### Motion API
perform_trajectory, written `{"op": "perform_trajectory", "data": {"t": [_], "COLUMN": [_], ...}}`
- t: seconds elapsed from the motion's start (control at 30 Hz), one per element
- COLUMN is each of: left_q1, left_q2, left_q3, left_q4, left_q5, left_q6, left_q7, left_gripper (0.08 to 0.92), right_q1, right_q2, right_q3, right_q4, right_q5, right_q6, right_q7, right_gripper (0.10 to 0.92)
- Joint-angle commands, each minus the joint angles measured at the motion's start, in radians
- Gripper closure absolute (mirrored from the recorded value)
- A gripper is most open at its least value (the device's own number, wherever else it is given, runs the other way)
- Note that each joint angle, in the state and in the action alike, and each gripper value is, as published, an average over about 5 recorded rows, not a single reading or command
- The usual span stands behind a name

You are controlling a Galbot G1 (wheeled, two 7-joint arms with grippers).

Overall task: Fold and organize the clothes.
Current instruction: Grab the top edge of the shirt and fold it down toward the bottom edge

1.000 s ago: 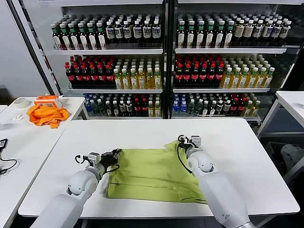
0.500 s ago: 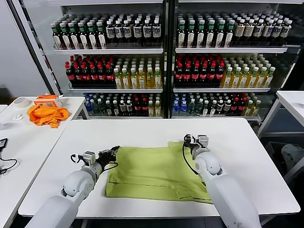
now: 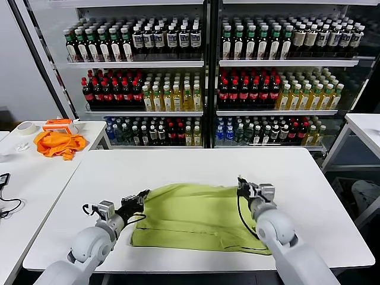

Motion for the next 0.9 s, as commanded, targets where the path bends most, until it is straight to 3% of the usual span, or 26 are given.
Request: {"op": "perform_trajectory", "data": {"t": [0.03,0.9], "left_q1": [0.07,0.149], "left_q2": [0.01,0.036], "left_q3": [-0.019,-0.05], "left_q4": [-0.069,-0.102], "left_q5": [-0.007,0.009], "left_q6": [-0.007,0.002], "left_q7": [0.007,0.017], "left_gripper": [0.916,0.916], "right_q1": [-0.185,-0.326], "right_q2": [-0.044,-0.042], "right_q3": [0.077,0.126], "right_q4": [0.157,0.228], "right_q5": [-0.027,-0.069], "right_q6": [0.0,0.01], "right_q7": [-0.014,-0.035], "right_gripper": [0.921,0.921]}}
